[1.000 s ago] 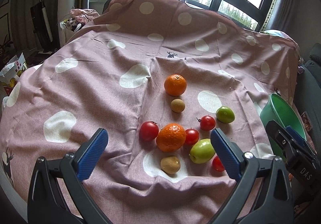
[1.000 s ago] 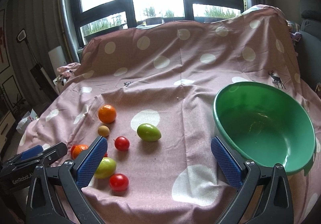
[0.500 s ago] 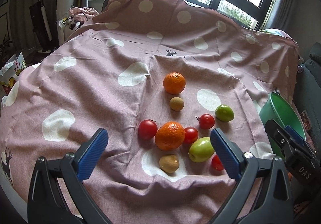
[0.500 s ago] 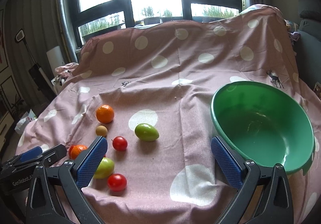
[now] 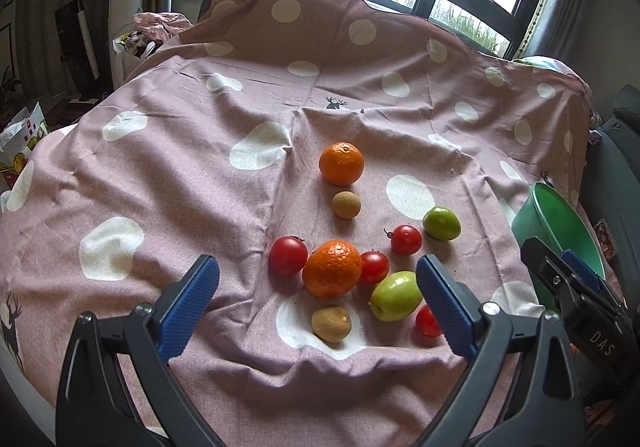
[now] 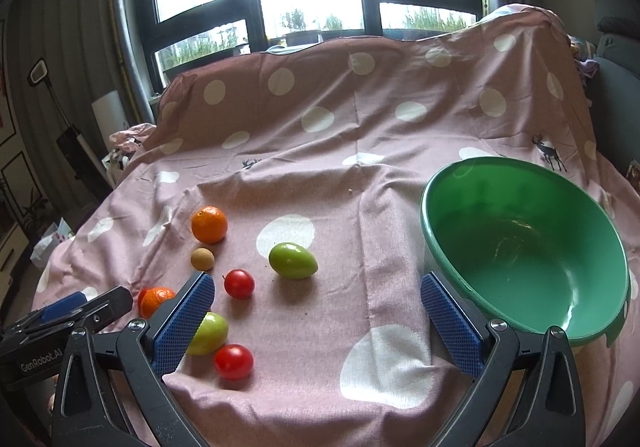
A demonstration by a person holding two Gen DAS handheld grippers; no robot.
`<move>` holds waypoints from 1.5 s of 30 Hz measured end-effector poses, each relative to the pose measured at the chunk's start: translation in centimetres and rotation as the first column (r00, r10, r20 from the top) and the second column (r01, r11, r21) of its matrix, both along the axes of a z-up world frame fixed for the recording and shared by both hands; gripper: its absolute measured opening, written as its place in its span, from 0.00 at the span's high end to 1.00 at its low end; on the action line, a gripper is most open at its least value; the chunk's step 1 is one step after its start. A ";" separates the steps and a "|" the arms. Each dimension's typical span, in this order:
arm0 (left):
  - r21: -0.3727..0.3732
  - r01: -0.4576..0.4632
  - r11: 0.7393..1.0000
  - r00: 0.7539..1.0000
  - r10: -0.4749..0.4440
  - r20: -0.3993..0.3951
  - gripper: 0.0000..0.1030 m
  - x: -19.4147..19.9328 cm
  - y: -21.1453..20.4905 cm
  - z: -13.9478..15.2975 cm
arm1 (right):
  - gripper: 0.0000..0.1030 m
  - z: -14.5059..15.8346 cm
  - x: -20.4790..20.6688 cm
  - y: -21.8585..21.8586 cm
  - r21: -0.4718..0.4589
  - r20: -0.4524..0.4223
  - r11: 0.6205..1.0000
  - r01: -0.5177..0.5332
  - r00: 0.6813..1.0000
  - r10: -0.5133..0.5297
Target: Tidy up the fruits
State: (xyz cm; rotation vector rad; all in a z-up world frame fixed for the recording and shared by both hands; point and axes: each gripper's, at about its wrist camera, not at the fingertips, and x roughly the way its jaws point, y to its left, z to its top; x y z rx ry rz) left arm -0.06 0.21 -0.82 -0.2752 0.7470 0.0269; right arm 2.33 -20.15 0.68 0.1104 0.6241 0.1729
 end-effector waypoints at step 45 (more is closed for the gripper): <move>-0.164 0.214 0.963 0.969 -0.230 -0.088 0.69 1.1 -2.9 -0.7 | 0.45 -1.0 6.2 4.6 0.348 -0.372 0.895 -0.279 0.835 0.405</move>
